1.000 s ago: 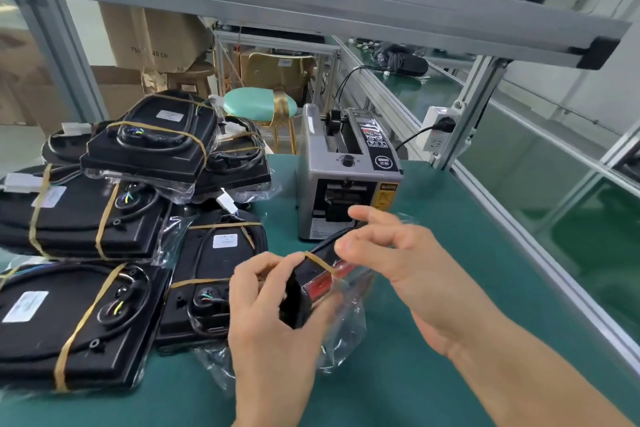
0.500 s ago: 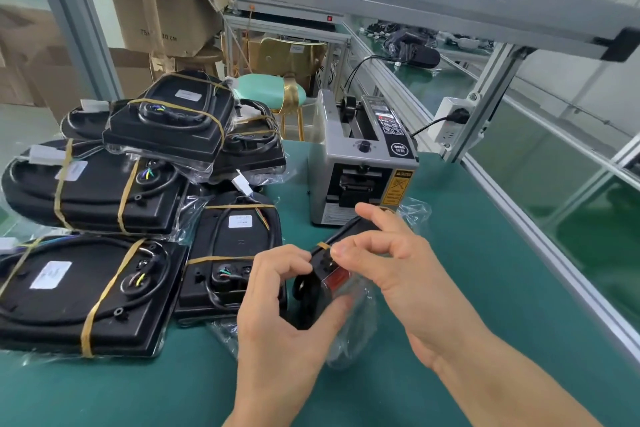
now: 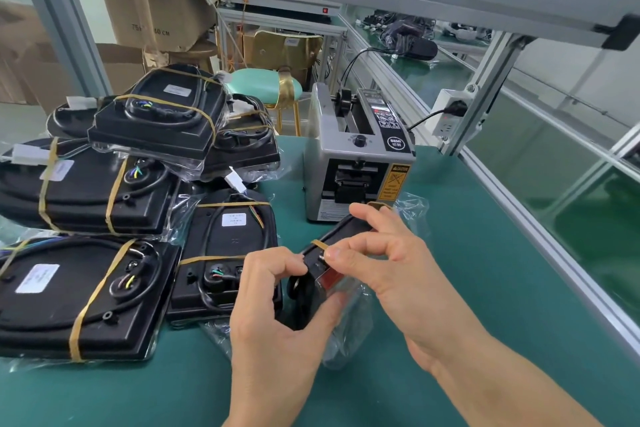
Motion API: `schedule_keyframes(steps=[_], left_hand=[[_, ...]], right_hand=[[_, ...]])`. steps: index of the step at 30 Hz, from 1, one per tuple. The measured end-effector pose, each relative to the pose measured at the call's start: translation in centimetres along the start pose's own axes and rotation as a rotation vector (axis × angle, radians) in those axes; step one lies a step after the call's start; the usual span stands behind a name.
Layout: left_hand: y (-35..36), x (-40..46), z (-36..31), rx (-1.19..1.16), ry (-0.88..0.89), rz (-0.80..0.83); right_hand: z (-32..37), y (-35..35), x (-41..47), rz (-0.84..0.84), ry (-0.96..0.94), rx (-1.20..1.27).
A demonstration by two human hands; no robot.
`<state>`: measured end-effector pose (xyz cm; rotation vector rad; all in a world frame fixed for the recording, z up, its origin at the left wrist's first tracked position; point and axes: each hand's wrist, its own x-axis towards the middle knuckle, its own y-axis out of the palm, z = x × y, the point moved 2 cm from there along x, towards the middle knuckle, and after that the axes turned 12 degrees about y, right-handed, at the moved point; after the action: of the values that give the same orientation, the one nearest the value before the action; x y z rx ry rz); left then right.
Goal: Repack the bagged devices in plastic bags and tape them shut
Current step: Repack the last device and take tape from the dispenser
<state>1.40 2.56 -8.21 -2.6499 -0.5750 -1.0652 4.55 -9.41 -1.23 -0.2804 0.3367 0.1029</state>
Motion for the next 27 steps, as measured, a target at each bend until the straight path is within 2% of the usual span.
schedule_keyframes(steps=[7,13,27], left_hand=[[-0.02,0.26,-0.32,0.039,0.051,0.012],[0.11,0.23,-0.41,0.025,0.028,-0.009],[-0.06,0.46,-0.73,0.058,0.054,0.019]], right_hand=[[-0.38,-0.02,0.30,-0.052,-0.036,-0.029],[-0.32,-0.08,0.21,-0.019,-0.024,0.071],[-0.57,-0.04,0.38,-0.070,-0.073,-0.044]])
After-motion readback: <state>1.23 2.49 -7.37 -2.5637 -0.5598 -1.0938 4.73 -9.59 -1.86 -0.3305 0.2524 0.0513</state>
